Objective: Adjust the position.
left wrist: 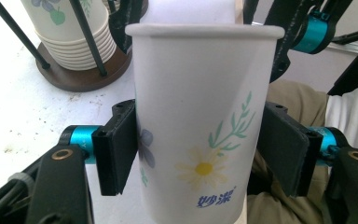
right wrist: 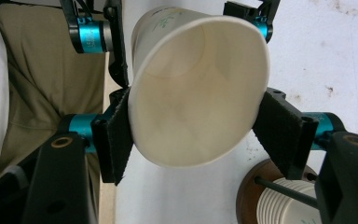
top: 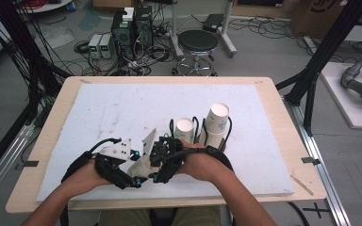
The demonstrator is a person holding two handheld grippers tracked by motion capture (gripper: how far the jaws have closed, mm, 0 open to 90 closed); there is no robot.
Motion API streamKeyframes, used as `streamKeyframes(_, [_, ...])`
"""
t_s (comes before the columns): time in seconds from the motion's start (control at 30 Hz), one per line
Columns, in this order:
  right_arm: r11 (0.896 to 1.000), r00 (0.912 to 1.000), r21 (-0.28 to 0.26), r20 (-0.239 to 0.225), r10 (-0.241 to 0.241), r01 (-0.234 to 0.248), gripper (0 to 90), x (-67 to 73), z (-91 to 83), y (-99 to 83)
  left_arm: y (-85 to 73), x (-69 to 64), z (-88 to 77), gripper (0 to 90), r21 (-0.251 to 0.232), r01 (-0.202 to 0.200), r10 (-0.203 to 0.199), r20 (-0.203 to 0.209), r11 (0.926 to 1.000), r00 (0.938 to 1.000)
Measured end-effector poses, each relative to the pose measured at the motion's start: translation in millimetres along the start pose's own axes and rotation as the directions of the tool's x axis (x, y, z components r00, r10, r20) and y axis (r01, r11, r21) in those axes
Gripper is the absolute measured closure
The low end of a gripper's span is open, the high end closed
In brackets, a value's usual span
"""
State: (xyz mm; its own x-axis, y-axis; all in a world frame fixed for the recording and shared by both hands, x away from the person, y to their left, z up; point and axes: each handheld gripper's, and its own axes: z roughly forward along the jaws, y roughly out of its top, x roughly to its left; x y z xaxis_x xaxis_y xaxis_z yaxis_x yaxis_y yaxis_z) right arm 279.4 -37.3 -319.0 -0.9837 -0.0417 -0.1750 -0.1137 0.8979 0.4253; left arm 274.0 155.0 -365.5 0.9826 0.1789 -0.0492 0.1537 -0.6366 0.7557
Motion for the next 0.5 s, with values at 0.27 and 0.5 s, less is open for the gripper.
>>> streamKeyframes(0.27, [1.000, 1.0000, 0.019, -0.002, -0.010, 0.010, 33.2, 0.5, 1.9, 1.3, -0.3, -0.2, 1.8, 36.2, 0.012, -0.002, 0.002, -0.004, 0.9999, 1.0000])
streamKeyframes(0.5, [0.999, 0.9999, -0.041, 0.002, 0.014, -0.013, 29.0, -0.8, 2.6, -3.6, -3.6, 1.9, 0.6, 35.3, -0.032, 0.005, -0.006, -0.010, 0.9995, 0.9999])
